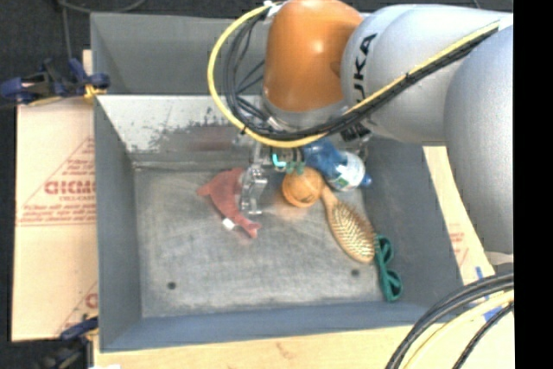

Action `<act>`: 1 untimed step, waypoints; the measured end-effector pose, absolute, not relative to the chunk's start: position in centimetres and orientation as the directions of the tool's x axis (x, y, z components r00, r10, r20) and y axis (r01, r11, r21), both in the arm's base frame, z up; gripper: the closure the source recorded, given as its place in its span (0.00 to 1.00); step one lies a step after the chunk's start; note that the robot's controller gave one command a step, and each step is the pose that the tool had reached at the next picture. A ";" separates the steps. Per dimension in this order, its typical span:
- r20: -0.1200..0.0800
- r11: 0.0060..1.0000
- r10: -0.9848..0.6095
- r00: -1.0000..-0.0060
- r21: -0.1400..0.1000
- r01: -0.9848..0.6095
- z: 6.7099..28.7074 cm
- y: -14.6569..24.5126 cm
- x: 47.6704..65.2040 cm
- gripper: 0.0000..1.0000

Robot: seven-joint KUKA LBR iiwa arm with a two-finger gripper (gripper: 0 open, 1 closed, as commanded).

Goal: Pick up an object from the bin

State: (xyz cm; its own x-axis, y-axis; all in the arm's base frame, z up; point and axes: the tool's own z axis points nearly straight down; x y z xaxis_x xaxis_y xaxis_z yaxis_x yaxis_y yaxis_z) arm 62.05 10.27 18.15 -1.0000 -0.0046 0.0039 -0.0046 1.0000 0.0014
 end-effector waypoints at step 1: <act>-0.004 1.000 -0.003 -1.000 0.002 -0.003 18.6 10.2 62.2 0.00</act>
Offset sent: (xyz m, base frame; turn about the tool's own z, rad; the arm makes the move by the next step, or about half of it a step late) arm -0.0040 -0.0026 -0.1115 0.2057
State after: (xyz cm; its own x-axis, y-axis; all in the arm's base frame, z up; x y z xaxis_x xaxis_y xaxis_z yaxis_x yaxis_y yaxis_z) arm 62.23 10.23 18.62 -1.0000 -0.0026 -0.0040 -0.0026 1.0000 0.0022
